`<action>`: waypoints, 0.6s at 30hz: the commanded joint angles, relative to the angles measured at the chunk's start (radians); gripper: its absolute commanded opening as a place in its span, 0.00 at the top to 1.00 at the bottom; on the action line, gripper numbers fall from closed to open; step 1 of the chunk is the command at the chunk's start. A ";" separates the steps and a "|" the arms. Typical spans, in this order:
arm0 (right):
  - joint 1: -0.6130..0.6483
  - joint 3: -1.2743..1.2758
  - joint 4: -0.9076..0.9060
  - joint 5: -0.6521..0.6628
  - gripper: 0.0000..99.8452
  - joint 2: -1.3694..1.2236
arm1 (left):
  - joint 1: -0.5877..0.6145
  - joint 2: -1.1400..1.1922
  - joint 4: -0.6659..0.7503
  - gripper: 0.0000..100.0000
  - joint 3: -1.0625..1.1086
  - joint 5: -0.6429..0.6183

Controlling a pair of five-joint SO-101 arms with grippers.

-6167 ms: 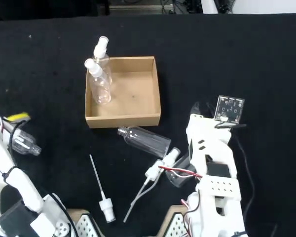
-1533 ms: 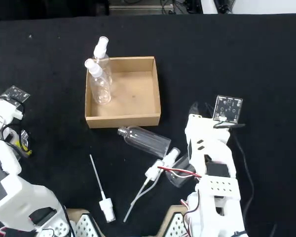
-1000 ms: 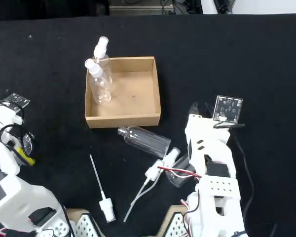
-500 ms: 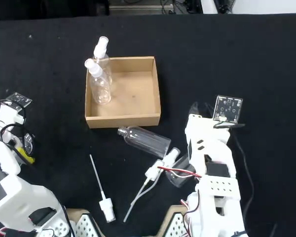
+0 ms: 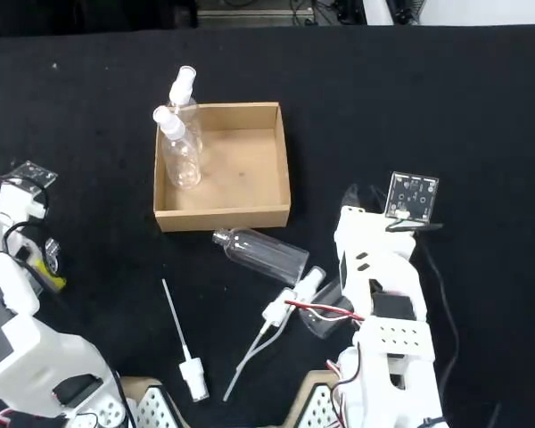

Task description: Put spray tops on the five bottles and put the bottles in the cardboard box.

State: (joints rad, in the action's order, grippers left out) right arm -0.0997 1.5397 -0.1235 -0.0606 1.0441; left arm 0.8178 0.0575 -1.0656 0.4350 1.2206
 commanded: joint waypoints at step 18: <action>0.014 -0.015 0.020 0.003 0.94 0.038 | -0.024 -0.195 -0.258 0.91 -0.116 -0.325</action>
State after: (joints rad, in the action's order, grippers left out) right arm -0.0997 1.5397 -0.1235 -0.0606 1.0441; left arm 0.7948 0.0176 -1.2881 0.4089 1.0825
